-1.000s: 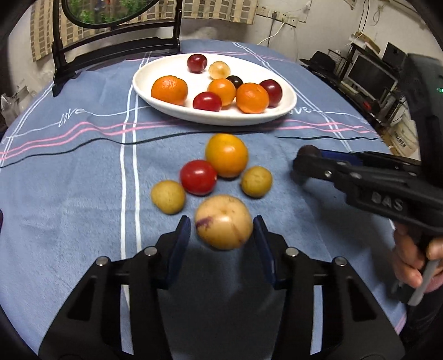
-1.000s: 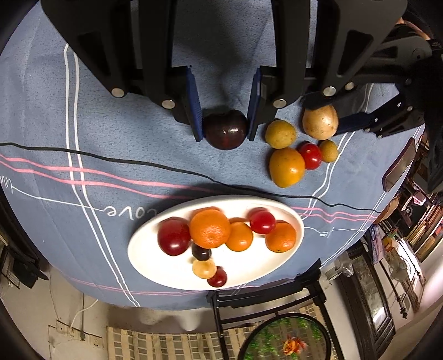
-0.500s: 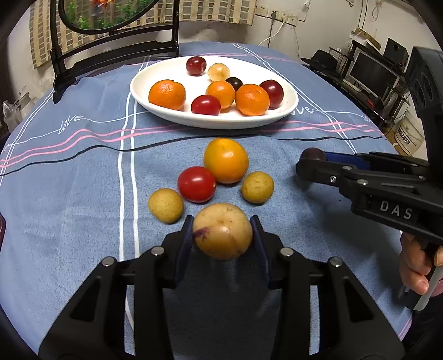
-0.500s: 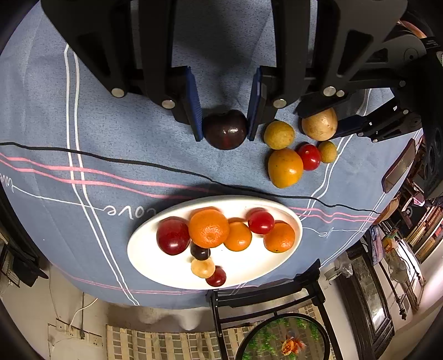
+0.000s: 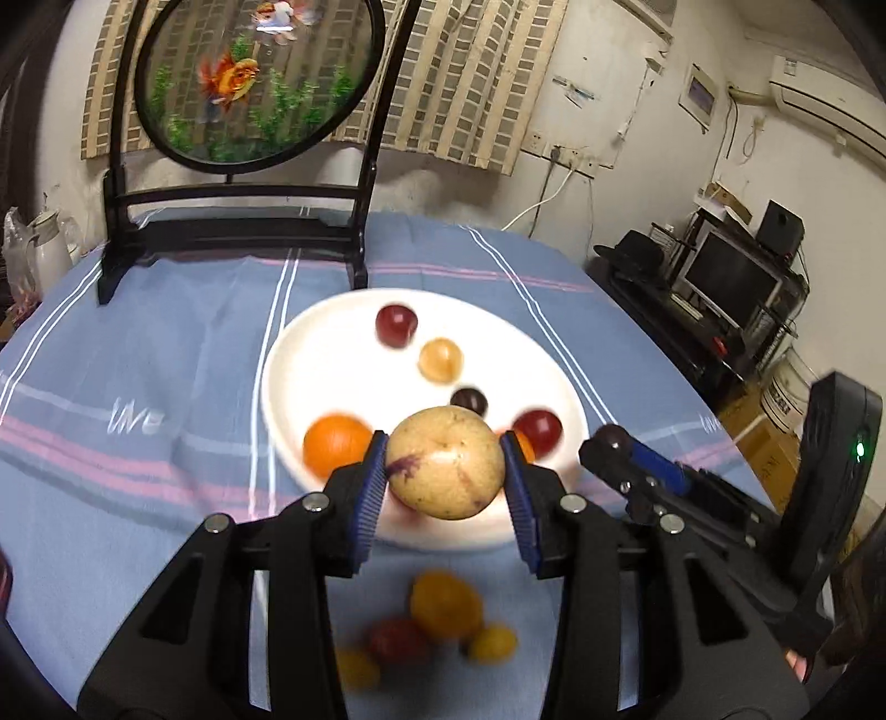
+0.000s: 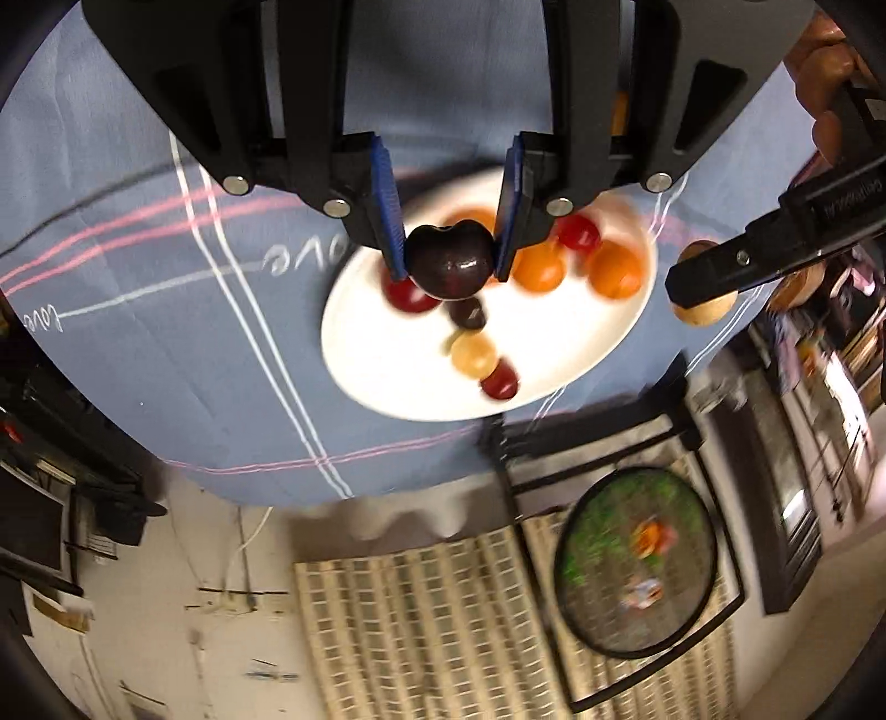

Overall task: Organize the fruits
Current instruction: 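Carry the plum and potato over the white plate and open both tools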

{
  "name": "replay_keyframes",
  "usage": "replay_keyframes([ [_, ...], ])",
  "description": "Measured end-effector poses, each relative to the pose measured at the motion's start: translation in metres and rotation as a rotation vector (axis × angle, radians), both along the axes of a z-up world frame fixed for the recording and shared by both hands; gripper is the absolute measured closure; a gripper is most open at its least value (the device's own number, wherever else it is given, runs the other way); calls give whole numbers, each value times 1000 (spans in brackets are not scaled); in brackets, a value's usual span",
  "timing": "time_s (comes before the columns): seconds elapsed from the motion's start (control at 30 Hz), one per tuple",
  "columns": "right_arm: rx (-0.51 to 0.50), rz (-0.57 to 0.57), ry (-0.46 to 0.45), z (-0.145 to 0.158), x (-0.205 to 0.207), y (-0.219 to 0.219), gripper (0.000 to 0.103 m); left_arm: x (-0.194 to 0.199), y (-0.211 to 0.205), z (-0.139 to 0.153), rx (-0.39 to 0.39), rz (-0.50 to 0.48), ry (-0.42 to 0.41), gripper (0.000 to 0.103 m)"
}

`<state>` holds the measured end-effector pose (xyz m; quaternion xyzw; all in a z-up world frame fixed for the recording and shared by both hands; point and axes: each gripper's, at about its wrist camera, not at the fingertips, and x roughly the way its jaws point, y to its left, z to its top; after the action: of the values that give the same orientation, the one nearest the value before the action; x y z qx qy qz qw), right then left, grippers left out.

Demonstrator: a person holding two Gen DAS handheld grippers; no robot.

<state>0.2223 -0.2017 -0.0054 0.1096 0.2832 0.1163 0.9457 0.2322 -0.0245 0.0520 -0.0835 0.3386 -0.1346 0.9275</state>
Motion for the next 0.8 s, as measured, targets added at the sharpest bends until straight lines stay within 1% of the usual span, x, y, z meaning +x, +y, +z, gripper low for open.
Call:
replay_keyframes([
  [0.13, 49, -6, -15, -5, 26, -2, 71, 35, -5, -10, 33, 34, 22, 62],
  [0.2, 46, -1, -15, -6, 36, 1, 71, 45, -4, -16, 23, 34, 46, 62],
  [0.23, 46, -1, -17, -7, 41, 1, 69, 47, -3, -17, 21, 38, 61, 59],
  [0.27, 48, -2, -13, -7, 45, 2, 55, 47, 0, -17, 16, 41, 66, 42],
  [0.3, 60, -5, -1, -7, 45, 0, 43, 43, 4, -15, 10, 52, 60, 31],
  [0.33, 73, -5, 1, -5, 45, -1, 41, 34, 11, -7, 6, 84, 26, 20],
  [0.4, 98, 8, -8, 3, 35, -4, 41, 19, 21, 5, 12, 110, -23, 15],
  [0.47, 94, 37, 1, 10, 23, -2, 41, 2, 31, 17, 19, 121, -55, 7],
  [0.53, 68, 71, 28, 11, 10, 6, 41, -18, 44, 19, 33, 156, -78, 3],
  [0.57, 60, 94, 37, 10, 5, 10, 41, -27, 49, 16, 45, 176, -83, 3],
  [0.6, 46, 132, 52, 6, -6, 19, 40, -37, 56, 11, 64, 208, -83, 3],
  [0.63, 20, 141, 68, 3, -12, 26, 39, -43, 61, 5, 85, 244, -70, 2],
  [0.67, -16, 151, 93, -3, -19, 35, 39, -48, 65, -1, 100, 271, -51, 2],
  [0.73, -67, 193, 149, -14, -29, 50, 39, -54, 74, -17, 123, 296, 35, 2],
  [0.77, -82, 224, 175, -18, -32, 56, 39, -56, 78, -21, 119, 297, 64, 2],
  [0.8, -92, 247, 190, -20, -35, 60, 39, -57, 84, -26, 96, 297, 94, 2],
])
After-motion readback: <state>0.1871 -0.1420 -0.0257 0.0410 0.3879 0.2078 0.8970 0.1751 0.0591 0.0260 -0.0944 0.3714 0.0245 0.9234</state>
